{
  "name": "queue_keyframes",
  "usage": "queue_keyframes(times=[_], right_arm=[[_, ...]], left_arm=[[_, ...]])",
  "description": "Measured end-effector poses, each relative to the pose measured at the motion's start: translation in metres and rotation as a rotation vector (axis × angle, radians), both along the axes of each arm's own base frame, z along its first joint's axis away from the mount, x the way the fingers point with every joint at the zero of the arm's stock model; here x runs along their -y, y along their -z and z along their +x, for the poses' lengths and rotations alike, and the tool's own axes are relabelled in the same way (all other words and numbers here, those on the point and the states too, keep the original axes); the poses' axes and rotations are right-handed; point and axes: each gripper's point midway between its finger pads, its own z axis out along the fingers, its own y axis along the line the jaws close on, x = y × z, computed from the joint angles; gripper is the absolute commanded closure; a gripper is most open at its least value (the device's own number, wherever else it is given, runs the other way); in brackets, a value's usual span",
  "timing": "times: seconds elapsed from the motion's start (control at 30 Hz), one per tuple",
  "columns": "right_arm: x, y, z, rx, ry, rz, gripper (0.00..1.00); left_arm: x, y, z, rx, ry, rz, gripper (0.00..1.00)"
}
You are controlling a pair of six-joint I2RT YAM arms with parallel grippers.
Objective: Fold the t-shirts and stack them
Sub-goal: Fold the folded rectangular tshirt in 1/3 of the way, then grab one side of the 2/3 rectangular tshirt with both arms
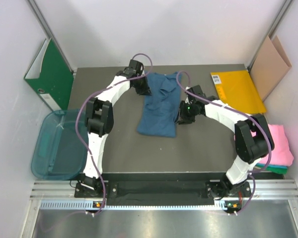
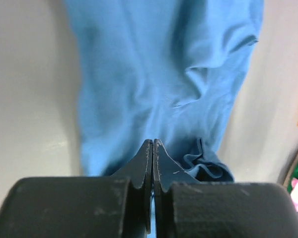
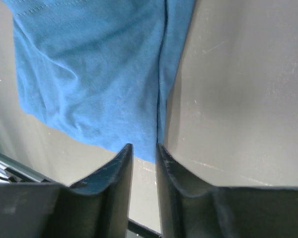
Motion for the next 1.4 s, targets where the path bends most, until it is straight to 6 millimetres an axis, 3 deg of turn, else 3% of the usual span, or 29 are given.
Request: queue_keyframes(times=[0.03,0.07,0.1,0.13,0.17,0.23,0.37,0.47,0.6,0.73,0.8,0.9,0.93,0.97,1.0,1.03,1.07,1.1,1.27,1.4], right_arm=[[0.001,0.000,-0.002,-0.004,0.004,0.000,0.66],[0.002,0.001,-0.004,-0.007,0.006,0.000,0.50],[0.003,0.001,-0.006,-0.009,0.006,-0.001,0.38],[0.004,0.001,-0.009,-0.011,0.010,0.002,0.29],[0.004,0.001,-0.011,-0.014,0.014,0.004,0.17],[0.005,-0.001,-0.017,-0.017,0.018,0.013,0.11],[0.008,0.002,-0.030,-0.030,0.013,0.029,0.10],[0.007,0.007,-0.035,-0.041,0.011,0.037,0.12],[0.003,0.017,-0.044,-0.069,0.016,0.065,0.18],[-0.005,0.025,-0.048,-0.090,0.039,0.119,0.24],[-0.011,0.030,-0.048,-0.104,0.057,0.153,0.28],[-0.019,0.037,-0.045,-0.128,0.076,0.197,0.38],[-0.022,0.039,-0.043,-0.133,0.081,0.208,0.43],[-0.025,0.041,-0.043,-0.145,0.084,0.222,0.55],[-0.029,0.043,-0.042,-0.157,0.085,0.232,0.63],[-0.032,0.044,-0.041,-0.165,0.082,0.239,0.72],[-0.036,0.047,-0.041,-0.176,0.081,0.240,0.92],[-0.040,0.049,-0.041,-0.187,0.077,0.242,1.00],[-0.049,0.051,-0.045,-0.211,0.065,0.241,1.00],[-0.044,0.051,-0.051,-0.224,0.071,0.214,1.00]], left_arm=[[-0.004,0.000,0.000,-0.001,-0.004,0.007,1.00],[-0.010,-0.001,0.000,0.002,-0.009,0.016,0.92],[-0.019,-0.001,-0.001,0.000,-0.020,0.030,0.56],[-0.029,-0.003,-0.005,-0.004,-0.026,0.044,0.02],[-0.039,-0.004,-0.010,-0.006,-0.030,0.061,0.01],[-0.061,-0.009,-0.026,-0.029,-0.051,0.095,0.01],[-0.102,-0.019,-0.077,-0.077,-0.087,0.148,0.01],[-0.108,-0.016,-0.118,-0.125,-0.078,0.143,0.03],[-0.104,0.016,-0.170,-0.240,-0.068,0.096,0.09],[-0.102,0.051,-0.206,-0.361,-0.078,0.066,0.11],[-0.100,0.054,-0.211,-0.376,-0.084,0.046,0.13],[-0.093,0.051,-0.200,-0.339,-0.083,0.011,0.21],[-0.092,0.051,-0.197,-0.333,-0.084,0.002,0.32],[-0.090,0.051,-0.194,-0.329,-0.083,-0.005,0.40],[-0.087,0.052,-0.190,-0.326,-0.079,-0.013,0.55],[-0.085,0.055,-0.187,-0.328,-0.077,-0.022,0.91],[-0.081,0.057,-0.184,-0.333,-0.074,-0.030,1.00],[-0.078,0.060,-0.182,-0.338,-0.071,-0.038,1.00],[-0.066,0.068,-0.180,-0.359,-0.035,-0.053,1.00],[-0.066,0.068,-0.188,-0.362,-0.027,-0.050,1.00]])
